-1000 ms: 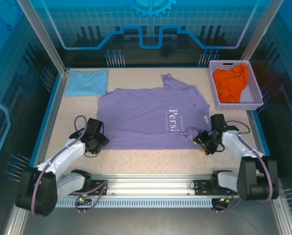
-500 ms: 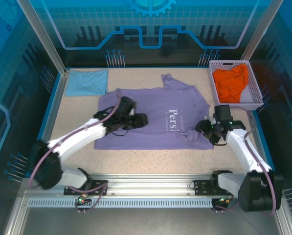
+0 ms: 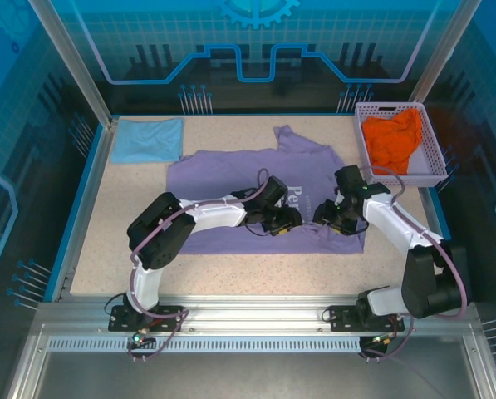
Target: Fold and stack the t-shirts
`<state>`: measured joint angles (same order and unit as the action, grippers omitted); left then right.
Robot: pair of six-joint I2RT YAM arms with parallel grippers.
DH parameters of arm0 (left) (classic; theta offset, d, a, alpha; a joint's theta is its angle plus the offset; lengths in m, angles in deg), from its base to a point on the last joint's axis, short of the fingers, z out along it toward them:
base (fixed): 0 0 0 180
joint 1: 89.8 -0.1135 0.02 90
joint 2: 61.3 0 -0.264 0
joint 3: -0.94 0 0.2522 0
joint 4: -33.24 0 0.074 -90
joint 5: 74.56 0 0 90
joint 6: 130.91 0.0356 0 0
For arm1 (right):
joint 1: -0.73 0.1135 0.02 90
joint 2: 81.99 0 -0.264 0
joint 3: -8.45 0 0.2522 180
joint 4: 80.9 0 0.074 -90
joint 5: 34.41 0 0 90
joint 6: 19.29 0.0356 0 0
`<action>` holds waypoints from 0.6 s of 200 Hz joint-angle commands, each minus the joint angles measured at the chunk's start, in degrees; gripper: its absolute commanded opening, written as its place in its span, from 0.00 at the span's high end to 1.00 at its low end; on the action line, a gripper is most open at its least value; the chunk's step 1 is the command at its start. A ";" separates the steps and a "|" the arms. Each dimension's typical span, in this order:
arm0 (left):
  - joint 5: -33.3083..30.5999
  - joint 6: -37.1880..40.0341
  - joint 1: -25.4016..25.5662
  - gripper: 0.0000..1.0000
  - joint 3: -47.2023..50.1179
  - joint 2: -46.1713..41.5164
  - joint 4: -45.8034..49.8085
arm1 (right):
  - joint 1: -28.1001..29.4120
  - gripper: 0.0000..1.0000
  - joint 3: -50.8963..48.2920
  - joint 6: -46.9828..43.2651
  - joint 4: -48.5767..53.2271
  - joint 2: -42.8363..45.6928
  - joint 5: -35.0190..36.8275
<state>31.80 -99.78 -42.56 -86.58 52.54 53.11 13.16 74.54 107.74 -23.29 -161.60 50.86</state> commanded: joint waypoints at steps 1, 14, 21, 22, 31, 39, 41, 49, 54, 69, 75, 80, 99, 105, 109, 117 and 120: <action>-0.56 -5.44 1.78 0.57 -2.51 1.17 -0.81 | 2.57 0.44 2.63 0.19 4.21 -1.80 5.89; -1.23 -7.18 2.14 0.61 -2.09 1.54 -1.47 | 3.58 0.44 3.24 0.78 4.57 -2.70 6.89; -1.51 -7.78 2.36 0.63 -1.90 1.48 -2.00 | 4.11 0.45 3.52 1.05 4.65 -3.19 7.23; -1.60 -7.85 2.39 0.63 -1.86 1.48 -1.99 | 4.15 0.45 3.59 1.08 4.65 -3.27 7.30; -2.42 -8.02 2.80 0.64 -1.83 1.18 -1.98 | 4.82 0.45 4.04 1.34 4.99 -3.97 8.05; -3.25 -8.02 3.15 0.64 -1.87 0.96 -1.67 | 5.39 0.45 4.46 1.46 5.31 -4.69 8.79; -3.44 -8.02 3.24 0.64 -1.88 0.90 -1.55 | 5.43 0.45 4.62 1.50 5.41 -4.85 8.91; -4.32 -7.98 3.54 0.65 -2.05 0.79 -0.69 | 5.89 0.46 4.96 1.68 5.69 -5.54 9.20; -4.88 -7.92 3.56 0.65 -2.23 0.77 0.23 | 6.05 0.47 5.11 1.72 5.71 -5.86 9.29; -6.58 -8.35 3.56 0.65 -1.66 0.36 1.45 | 6.71 0.48 5.58 1.90 5.80 -6.82 9.82; -7.11 -8.69 3.58 0.65 -0.91 0.09 0.74 | 6.87 0.50 5.81 1.90 5.84 -7.19 10.02; -7.30 -8.95 3.56 0.66 -0.35 -0.10 0.00 | 7.04 0.52 5.93 1.92 5.85 -7.58 10.05; -8.28 -9.87 3.56 0.66 0.90 -0.49 -0.65 | 7.35 0.53 6.02 2.16 5.67 -8.83 10.51; -8.75 -10.26 3.56 0.66 1.41 -0.83 -0.89 | 7.31 0.53 6.13 2.26 5.63 -9.34 10.62; -9.22 -10.60 3.56 0.66 1.92 -1.09 -1.16 | 7.35 0.53 6.19 2.25 5.63 -9.62 10.61; -10.15 -11.14 3.56 0.67 3.03 -1.63 -1.99 | 7.44 0.53 6.22 2.25 5.62 -10.21 10.54; -10.39 -11.33 3.56 0.67 3.41 -1.88 -2.32 | 7.44 0.53 6.30 2.25 5.67 -10.40 10.64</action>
<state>25.09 -108.66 -39.37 -86.34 52.74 51.79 19.80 79.35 109.23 -19.33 -170.21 60.17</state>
